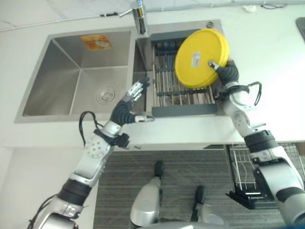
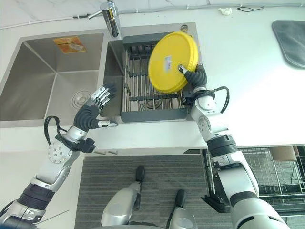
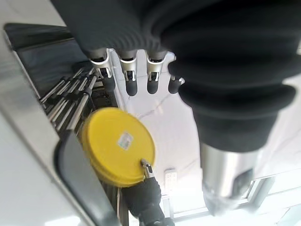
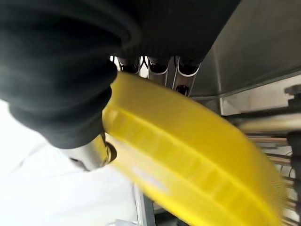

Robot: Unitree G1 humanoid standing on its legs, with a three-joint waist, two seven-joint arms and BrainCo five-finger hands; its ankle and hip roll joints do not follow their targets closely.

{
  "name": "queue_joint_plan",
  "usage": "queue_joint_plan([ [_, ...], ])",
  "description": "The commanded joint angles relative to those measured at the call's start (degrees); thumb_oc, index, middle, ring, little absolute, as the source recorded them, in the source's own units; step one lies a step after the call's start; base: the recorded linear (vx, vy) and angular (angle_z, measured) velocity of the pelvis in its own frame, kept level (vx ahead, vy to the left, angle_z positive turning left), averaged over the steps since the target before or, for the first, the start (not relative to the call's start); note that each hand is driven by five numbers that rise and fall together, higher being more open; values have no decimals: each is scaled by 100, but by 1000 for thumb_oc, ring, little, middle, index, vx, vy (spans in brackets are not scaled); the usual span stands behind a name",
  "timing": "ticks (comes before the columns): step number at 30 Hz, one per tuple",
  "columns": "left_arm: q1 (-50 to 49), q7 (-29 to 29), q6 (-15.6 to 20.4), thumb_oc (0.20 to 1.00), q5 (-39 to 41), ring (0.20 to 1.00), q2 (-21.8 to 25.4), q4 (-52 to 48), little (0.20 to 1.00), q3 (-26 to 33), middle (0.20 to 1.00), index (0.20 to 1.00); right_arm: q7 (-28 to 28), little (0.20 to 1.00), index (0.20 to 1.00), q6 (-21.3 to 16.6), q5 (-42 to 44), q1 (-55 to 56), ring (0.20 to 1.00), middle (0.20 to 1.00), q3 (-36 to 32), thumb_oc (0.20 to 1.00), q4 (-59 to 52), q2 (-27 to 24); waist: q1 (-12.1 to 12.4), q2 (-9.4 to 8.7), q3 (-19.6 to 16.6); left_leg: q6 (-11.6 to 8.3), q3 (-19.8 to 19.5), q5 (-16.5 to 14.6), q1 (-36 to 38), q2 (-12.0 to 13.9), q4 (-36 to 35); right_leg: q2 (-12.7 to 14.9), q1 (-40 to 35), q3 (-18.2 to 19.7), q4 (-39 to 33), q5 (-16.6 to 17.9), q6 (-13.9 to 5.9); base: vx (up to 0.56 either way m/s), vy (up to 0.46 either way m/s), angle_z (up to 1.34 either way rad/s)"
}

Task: Place the dishes in the dishwasher.

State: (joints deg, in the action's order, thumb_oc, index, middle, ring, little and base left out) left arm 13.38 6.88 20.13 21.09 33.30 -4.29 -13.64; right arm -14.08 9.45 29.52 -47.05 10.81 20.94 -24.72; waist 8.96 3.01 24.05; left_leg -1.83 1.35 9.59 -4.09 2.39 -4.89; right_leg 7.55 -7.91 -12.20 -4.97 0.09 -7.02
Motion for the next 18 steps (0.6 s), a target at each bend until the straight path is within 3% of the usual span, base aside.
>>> queue_joint_plan([
  [1,229,-36,337,1000,16,1000,-88,-163,1000,-97,1000,1000,-21,200,200,-141,-130,-456,200,200,-2,200,36,-451,160,86,-198,46,-221,-724,172,-115,283,257,743,-171,941,-155,-45,-20,-1,8],
  [7,247,-53,339,1000,3,1000,-100,-160,1000,-117,1000,1000,82,200,200,-261,162,-456,200,200,-22,200,78,-406,151,89,-205,45,-201,-725,188,-105,274,251,737,-174,950,-164,-40,-7,2,4],
  [12,230,-21,359,1000,33,1000,-130,-143,1000,-104,1000,1000,304,200,200,-216,1381,-304,200,200,-68,200,-125,-222,144,69,-237,47,-192,-720,225,-93,240,235,706,-179,924,-170,-32,0,0,0],
  [18,146,24,394,1000,20,1000,-173,-133,1000,-139,1000,1000,672,200,200,-705,3290,-57,200,200,-174,200,-458,169,126,46,-291,57,-146,-724,304,-68,206,216,622,-181,864,-173,-21,0,0,0],
])
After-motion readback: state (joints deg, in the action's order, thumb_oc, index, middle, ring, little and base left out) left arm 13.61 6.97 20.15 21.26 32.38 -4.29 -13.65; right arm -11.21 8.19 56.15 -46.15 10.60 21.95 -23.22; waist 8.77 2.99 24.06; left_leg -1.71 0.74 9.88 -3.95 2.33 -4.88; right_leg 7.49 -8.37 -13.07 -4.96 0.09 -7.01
